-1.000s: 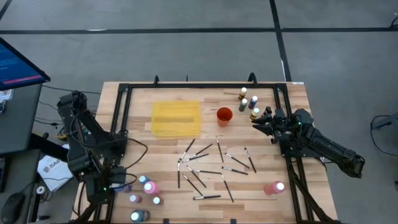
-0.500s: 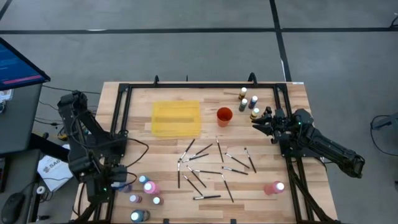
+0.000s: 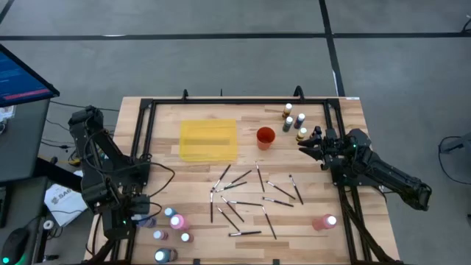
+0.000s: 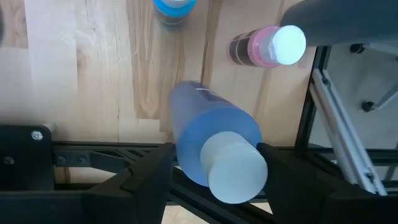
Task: Pick & Place Paint Supplies
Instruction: Put the purple paint bottle into the yellow bin
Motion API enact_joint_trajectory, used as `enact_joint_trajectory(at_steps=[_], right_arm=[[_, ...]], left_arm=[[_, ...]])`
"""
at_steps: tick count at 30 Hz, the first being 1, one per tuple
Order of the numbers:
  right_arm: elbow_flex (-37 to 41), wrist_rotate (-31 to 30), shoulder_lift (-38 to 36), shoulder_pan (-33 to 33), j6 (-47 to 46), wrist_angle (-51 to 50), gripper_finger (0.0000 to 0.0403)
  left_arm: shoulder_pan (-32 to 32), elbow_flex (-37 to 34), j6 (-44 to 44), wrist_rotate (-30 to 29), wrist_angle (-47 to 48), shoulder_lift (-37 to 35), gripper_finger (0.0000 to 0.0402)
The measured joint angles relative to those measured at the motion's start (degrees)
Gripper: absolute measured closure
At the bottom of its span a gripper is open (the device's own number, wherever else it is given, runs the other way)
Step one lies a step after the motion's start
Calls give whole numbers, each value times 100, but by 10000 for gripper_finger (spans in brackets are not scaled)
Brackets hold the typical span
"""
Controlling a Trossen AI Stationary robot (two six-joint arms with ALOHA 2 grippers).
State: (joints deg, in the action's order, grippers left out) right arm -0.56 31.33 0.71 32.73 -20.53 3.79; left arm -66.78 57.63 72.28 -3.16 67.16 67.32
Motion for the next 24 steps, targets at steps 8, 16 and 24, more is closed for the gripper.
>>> enact_joint_trajectory(at_steps=[8,16,24], right_arm=[[-2,0,0,0,-2,0,283],[0,0,0,0,-2,0,283],[-2,-1,2,0,0,-1,283]], left_arm=[[0,0,193,-9,-62,-127,206],[0,-95,154,-96,-94,-127,218],[0,-96,149,-90,-47,-135,289]])
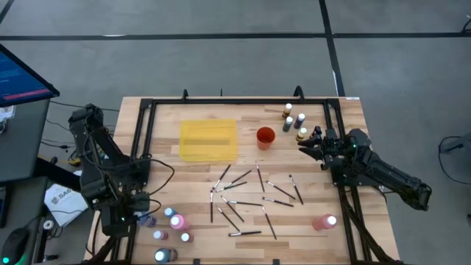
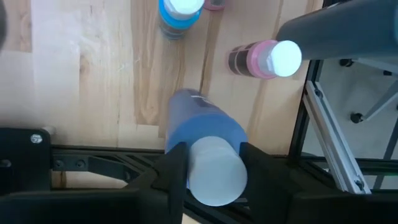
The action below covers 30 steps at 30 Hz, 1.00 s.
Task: Pick & Place Paint Supplies
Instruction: Put the purple paint bottle into the yellow bin
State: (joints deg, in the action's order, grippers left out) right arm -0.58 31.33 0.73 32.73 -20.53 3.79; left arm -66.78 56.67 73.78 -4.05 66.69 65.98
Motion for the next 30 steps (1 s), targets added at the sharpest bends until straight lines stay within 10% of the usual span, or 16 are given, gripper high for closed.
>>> enact_joint_trajectory(at_steps=[30], right_arm=[[1,1,-1,1,-1,1,283]], left_arm=[[2494,-31,56,380,1049,-1311,303]])
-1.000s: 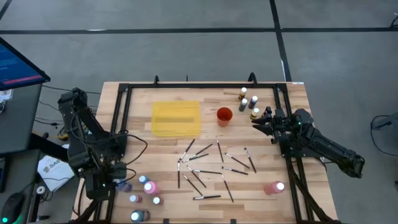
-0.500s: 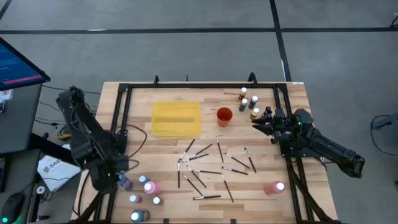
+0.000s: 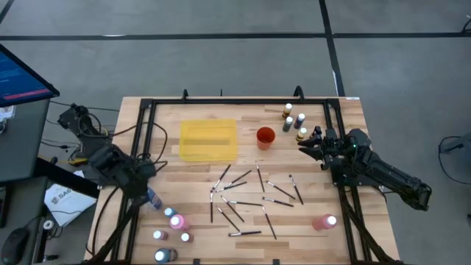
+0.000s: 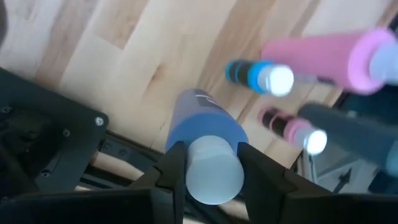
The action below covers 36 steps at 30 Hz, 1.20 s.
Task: Pick & Place Paint Supplies
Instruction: Put the purple paint bottle into the yellow bin
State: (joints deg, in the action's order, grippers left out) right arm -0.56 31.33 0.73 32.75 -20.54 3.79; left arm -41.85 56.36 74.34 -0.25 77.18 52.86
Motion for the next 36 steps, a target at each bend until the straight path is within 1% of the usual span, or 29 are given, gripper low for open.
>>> enact_joint_trajectory(at_steps=[8,11,15,18,23,25,28,32,36], right_arm=[[0,0,1,1,1,0,283],[1,0,1,-1,-1,-2,283],[0,-1,-1,-1,1,-1,283],[-1,-1,0,-1,1,0,283],[0,0,1,-1,-1,-2,283],[0,-1,-1,-1,0,-2,283],[-1,-2,-1,-1,1,0,283],[-1,0,-1,-1,1,0,283],[-1,-2,0,-1,0,0,283]], left_arm=[[739,56,-71,-39,1,1,303],[1014,207,-73,-222,-6,9,303],[1516,526,-79,-775,-39,27,303],[1851,800,-240,-1242,-116,33,303],[2533,1244,-765,-2064,-430,163,303],[2879,1394,-1039,-2245,-580,283,303],[3493,1599,-1618,-2242,-797,506,302],[4368,1855,-2250,-2221,-805,947,298],[5186,2009,-2877,-1999,-833,1403,298]])
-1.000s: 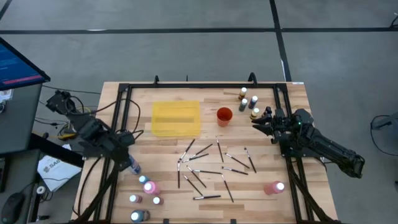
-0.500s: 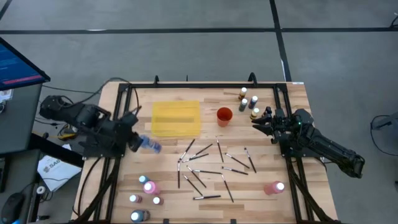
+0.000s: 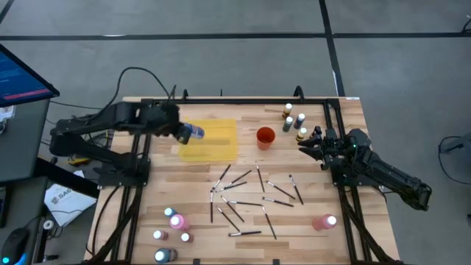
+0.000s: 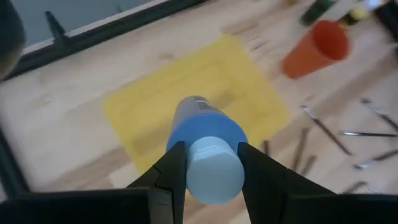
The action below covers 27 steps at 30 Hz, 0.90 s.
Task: Pick & Place Paint Supplies
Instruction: Put the purple paint bottle into the yellow bin
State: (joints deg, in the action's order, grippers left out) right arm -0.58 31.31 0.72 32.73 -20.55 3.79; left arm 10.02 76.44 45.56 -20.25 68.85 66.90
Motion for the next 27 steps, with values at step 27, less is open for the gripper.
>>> enact_joint_trajectory(at_steps=[27], right_arm=[[2,2,1,1,0,-1,283]], left_arm=[[1825,-20,-1885,660,-177,1544,296]])
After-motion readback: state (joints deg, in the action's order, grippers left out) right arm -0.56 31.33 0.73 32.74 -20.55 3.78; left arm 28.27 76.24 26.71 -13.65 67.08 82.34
